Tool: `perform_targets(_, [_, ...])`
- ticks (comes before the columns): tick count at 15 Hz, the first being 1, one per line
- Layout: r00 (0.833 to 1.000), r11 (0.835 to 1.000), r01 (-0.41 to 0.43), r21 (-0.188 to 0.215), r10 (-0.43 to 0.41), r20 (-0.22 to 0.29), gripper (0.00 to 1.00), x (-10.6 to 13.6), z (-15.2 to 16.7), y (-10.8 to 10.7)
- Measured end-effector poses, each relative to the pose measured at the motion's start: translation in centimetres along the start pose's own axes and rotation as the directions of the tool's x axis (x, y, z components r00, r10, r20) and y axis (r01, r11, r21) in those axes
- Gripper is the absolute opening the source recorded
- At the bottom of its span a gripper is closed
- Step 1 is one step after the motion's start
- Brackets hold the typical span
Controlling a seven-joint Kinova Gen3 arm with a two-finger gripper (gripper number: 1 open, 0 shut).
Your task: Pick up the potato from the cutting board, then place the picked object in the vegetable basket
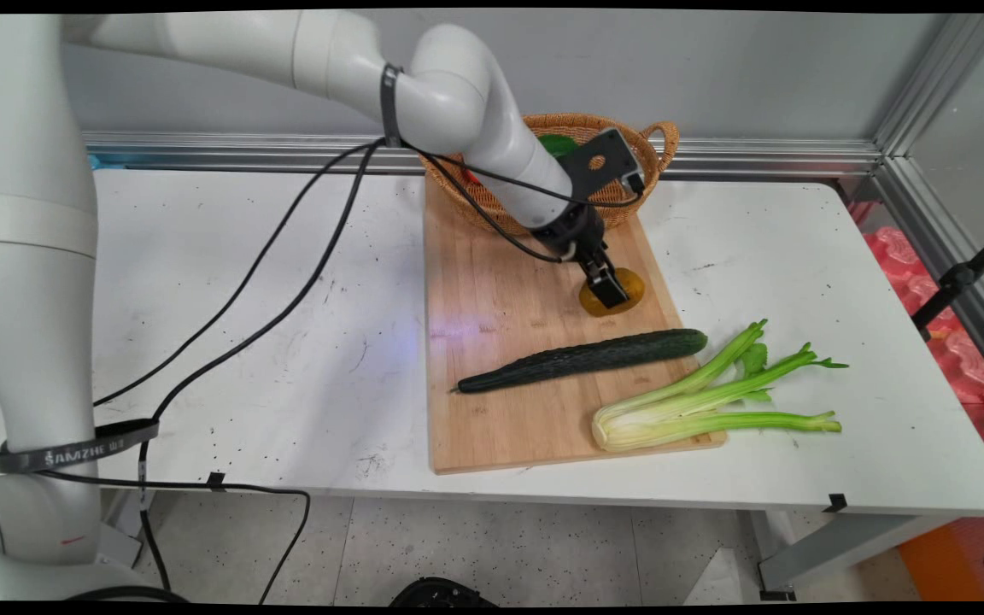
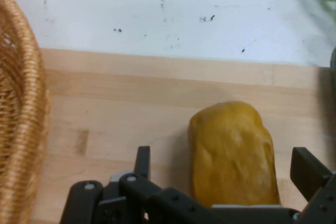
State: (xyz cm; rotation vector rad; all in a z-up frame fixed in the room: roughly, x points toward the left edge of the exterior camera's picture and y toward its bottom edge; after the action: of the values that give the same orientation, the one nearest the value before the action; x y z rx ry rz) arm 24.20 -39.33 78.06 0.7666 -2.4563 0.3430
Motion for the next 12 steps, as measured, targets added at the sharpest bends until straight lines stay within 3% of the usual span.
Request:
perform_targets(3, [1.000, 1.000, 0.005, -0.002, -0.005, -0.007, 1.00, -0.1, 1.2, 0.2])
perform_targets(4, [1.000, 1.000, 0.007, -0.004, -0.008, -0.008, 0.00, -0.2, 1.6, 0.3])
perform_targets(12, [0.999, 0.999, 0.029, -0.029, -0.029, -0.016, 0.00, 0.6, 2.2, 0.2])
